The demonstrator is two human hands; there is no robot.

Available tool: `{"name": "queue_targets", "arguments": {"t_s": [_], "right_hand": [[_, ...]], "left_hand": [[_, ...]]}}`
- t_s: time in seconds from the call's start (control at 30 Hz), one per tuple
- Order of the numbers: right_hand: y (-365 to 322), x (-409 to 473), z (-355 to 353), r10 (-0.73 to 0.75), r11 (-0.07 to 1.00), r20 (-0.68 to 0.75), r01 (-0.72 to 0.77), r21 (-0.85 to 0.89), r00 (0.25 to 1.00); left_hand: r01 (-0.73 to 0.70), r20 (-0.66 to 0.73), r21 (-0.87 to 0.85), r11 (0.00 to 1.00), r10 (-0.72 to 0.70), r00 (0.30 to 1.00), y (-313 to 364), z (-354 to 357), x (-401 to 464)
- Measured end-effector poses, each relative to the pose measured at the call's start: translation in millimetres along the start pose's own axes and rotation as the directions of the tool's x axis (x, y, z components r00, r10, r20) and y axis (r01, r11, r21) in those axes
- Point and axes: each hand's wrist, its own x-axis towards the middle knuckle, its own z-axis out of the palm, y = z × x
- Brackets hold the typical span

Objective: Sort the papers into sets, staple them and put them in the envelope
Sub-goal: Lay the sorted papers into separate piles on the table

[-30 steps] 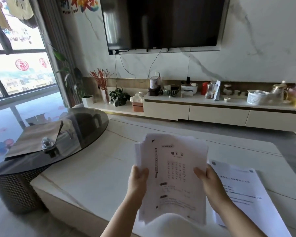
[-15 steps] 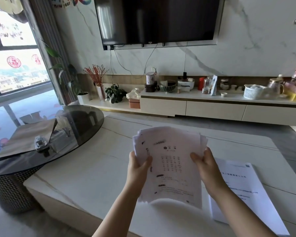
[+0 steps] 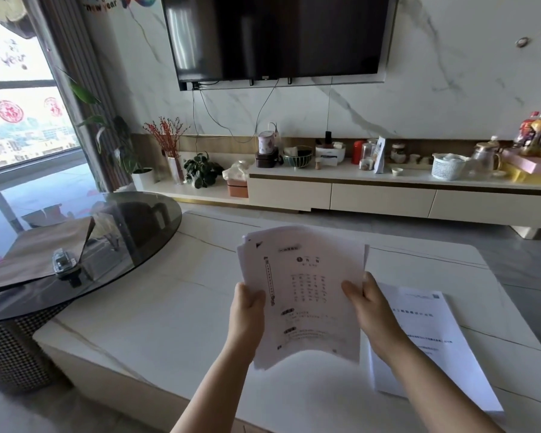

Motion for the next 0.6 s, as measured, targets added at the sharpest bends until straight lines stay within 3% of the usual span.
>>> {"name": "queue_targets", "arguments": {"t_s": [0.43, 0.6], "right_hand": [[1.7, 0.5, -11.5, 0.014, 0.998, -0.009, -0.014, 0.061, 1.0], [12.9, -4.8, -7.1, 0.055, 0.997, 0.033, -0.052, -0.061, 0.998]], "left_hand": [[-0.08, 0.03, 0.011, 0.997, 0.08, 0.996, 16.3, -0.4, -1.5], [-0.023, 0.082, 0.062, 0.998, 0.018, 0.996, 4.7, 3.8, -6.8]]}}
